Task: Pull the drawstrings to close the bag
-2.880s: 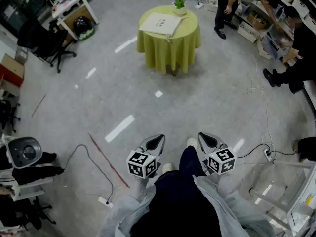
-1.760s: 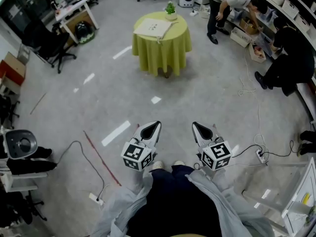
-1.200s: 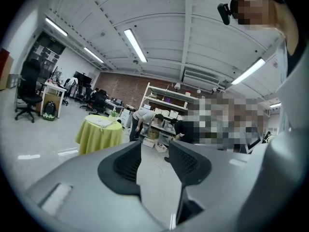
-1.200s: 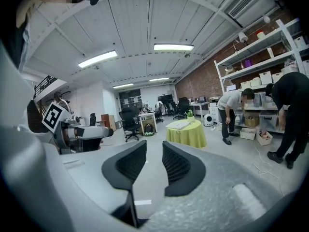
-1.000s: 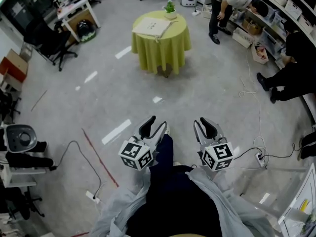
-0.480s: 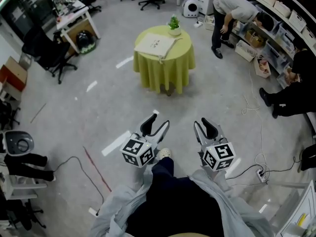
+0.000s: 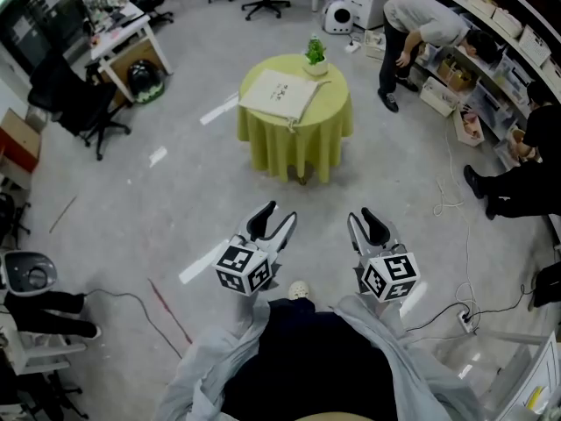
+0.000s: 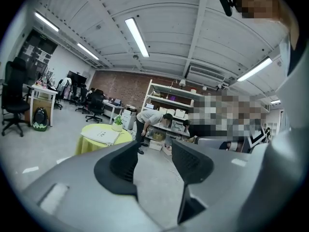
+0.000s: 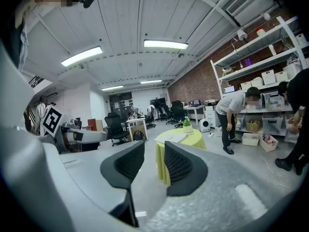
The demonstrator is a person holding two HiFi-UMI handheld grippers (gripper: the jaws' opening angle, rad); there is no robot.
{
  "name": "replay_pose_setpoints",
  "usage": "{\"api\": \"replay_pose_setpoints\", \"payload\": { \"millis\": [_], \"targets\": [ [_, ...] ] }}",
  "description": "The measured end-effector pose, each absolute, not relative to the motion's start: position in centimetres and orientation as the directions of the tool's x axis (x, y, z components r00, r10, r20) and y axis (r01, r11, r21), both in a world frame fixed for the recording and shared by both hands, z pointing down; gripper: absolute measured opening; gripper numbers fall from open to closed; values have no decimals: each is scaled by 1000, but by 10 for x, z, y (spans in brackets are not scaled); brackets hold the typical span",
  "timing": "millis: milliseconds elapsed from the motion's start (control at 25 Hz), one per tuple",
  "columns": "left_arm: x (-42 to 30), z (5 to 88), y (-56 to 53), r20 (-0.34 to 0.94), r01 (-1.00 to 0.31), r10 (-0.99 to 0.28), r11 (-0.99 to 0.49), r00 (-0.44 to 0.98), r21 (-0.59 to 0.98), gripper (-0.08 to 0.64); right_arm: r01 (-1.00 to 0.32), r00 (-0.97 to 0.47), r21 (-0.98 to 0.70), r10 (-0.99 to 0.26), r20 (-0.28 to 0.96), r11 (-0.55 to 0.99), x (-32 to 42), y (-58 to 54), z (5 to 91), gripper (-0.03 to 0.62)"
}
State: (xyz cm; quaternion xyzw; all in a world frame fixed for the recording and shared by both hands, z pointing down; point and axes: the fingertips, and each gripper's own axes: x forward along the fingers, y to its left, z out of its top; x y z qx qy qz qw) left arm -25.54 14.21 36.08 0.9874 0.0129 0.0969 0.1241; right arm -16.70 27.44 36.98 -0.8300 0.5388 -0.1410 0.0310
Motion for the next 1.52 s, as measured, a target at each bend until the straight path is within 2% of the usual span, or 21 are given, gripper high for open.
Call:
{"api": "replay_pose_setpoints", "payload": {
  "millis": [440, 800, 1200, 1520],
  "targets": [
    [-251, 401, 126, 248, -5, 75, -951, 966, 309, 219, -862, 392, -212, -870, 299, -461, -162, 264, 403, 146],
    [-230, 414, 117, 269, -28, 68, -941, 961, 338, 218, -878, 331, -236, -884, 330, -417, -140, 240, 417, 167],
    [-114, 405, 81, 270, -26, 62, -951, 961, 309, 216, -877, 320, -257, -893, 318, -406, -24, 205, 414, 172],
    [-25, 396, 39, 259, -87, -13, -957, 966, 276, 216, -914, 251, -246, -927, 279, -322, 75, 156, 403, 172]
  ]
}}
